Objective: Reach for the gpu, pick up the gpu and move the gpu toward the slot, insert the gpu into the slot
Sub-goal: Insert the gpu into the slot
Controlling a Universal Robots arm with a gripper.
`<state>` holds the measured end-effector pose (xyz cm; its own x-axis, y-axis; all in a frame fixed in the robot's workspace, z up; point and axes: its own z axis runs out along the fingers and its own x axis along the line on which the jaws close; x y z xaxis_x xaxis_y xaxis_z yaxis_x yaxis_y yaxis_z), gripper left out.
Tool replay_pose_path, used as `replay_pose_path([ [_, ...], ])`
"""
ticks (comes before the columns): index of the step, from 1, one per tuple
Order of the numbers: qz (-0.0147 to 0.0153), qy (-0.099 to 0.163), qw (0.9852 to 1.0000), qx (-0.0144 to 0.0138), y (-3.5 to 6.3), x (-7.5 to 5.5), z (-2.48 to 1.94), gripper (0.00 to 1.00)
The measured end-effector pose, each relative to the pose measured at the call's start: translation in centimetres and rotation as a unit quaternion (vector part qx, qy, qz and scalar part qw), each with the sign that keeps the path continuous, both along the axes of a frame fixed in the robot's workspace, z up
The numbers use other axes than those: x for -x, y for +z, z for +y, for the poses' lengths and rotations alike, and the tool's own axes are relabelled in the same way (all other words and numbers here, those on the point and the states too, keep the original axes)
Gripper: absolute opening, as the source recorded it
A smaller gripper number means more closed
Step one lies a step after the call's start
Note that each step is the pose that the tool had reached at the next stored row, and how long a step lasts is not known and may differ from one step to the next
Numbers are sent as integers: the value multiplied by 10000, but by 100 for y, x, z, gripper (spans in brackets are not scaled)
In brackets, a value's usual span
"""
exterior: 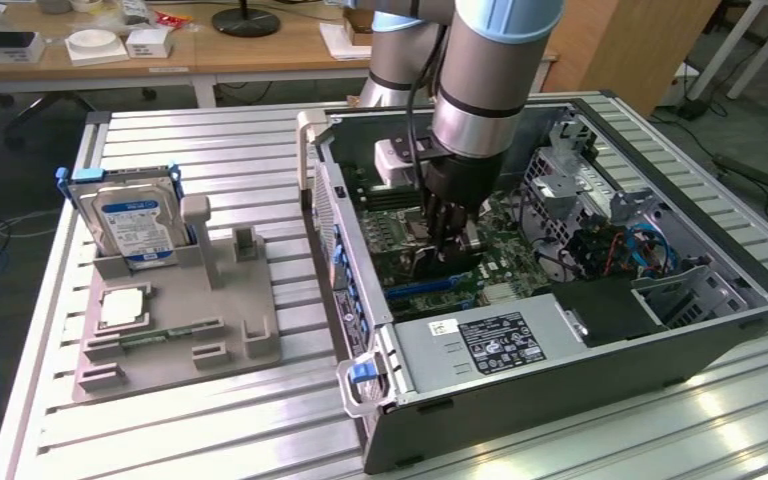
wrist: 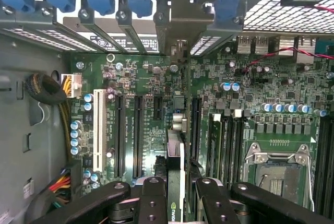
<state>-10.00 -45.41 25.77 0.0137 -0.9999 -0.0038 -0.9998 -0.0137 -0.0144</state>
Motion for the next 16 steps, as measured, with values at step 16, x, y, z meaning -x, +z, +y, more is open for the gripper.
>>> replay_pose_path([
  [16, 1, -1, 10000, 1, -45, 15, 0, 26],
])
